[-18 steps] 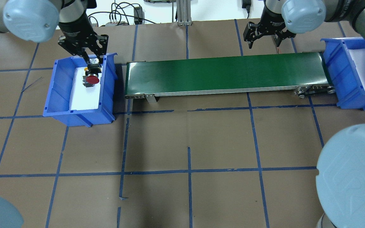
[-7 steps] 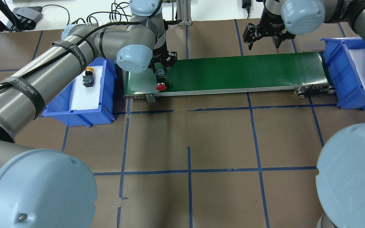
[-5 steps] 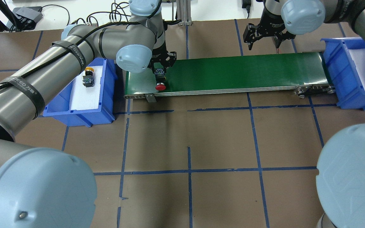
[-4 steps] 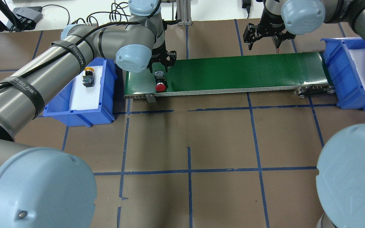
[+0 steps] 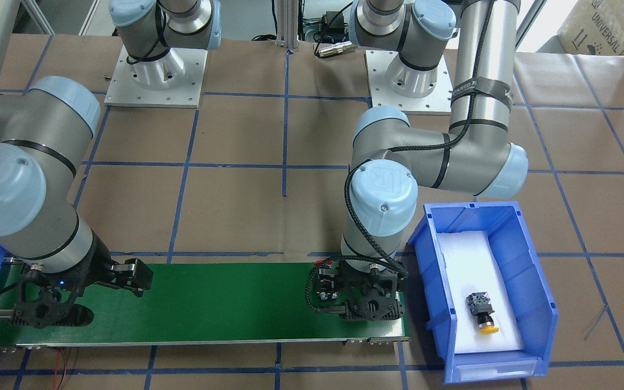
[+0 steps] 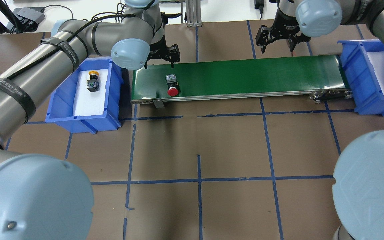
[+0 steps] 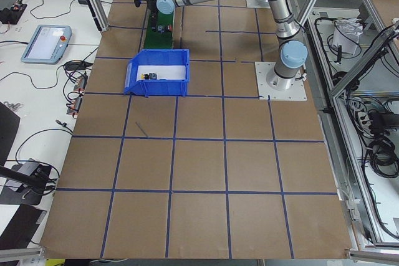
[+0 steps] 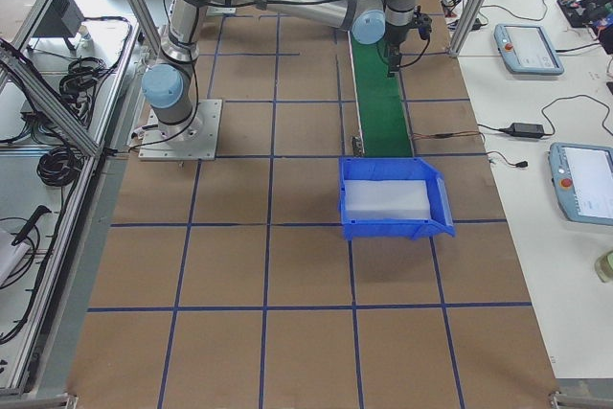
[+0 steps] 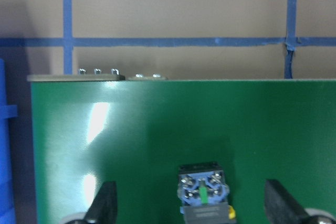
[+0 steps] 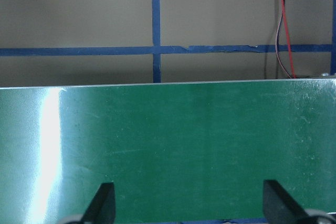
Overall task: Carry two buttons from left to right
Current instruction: 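Raise the left gripper and return it over the blue bin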
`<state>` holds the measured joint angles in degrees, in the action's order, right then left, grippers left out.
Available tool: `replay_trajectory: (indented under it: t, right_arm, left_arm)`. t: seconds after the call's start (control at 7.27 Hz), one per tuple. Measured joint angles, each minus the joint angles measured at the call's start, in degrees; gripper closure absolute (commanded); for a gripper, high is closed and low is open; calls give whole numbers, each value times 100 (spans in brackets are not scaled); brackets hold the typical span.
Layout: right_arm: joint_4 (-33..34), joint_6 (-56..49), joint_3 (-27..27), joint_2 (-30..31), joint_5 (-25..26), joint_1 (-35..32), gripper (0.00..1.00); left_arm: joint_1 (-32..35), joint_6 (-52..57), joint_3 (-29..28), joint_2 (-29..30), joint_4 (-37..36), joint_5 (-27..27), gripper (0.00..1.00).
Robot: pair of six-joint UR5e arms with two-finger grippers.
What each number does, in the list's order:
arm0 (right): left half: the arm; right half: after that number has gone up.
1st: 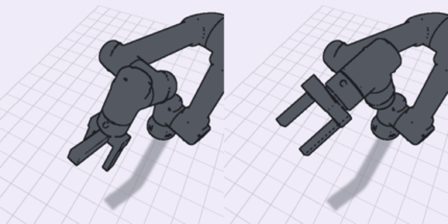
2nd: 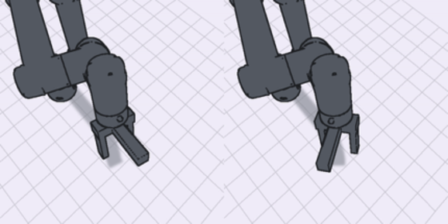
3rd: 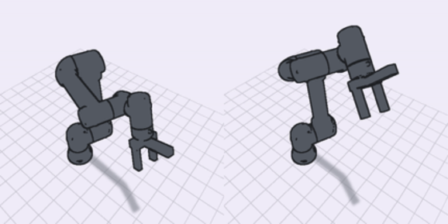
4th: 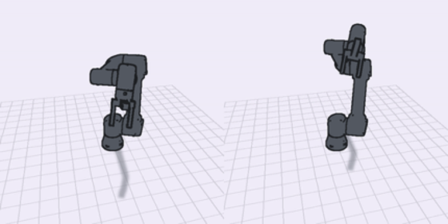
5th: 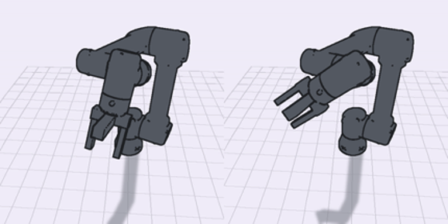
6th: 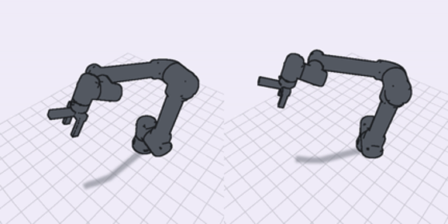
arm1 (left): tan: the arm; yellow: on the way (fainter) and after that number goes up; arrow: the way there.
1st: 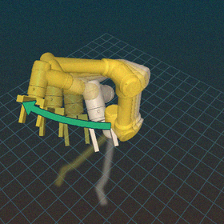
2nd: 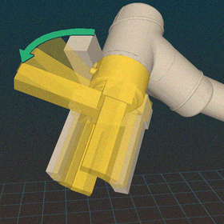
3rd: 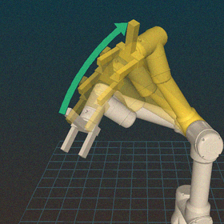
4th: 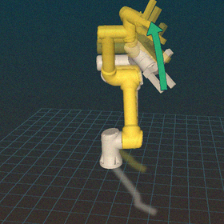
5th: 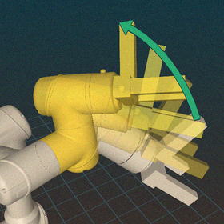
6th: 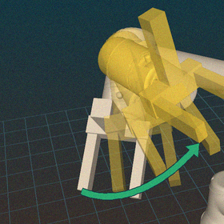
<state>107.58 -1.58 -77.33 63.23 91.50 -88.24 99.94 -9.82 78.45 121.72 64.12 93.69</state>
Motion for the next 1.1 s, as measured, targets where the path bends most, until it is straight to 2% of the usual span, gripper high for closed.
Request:
replay_trajectory:
  t: [0.69,1.1]
  right_arm:
    - [0,0,6,-8,0,0,0]
    - [0,0,9,-2,0,0,0]
  left_arm:
    - [-957,496,129,-641,296,-43,0]
    - [-1251,480,106,-840,434,-524,0]
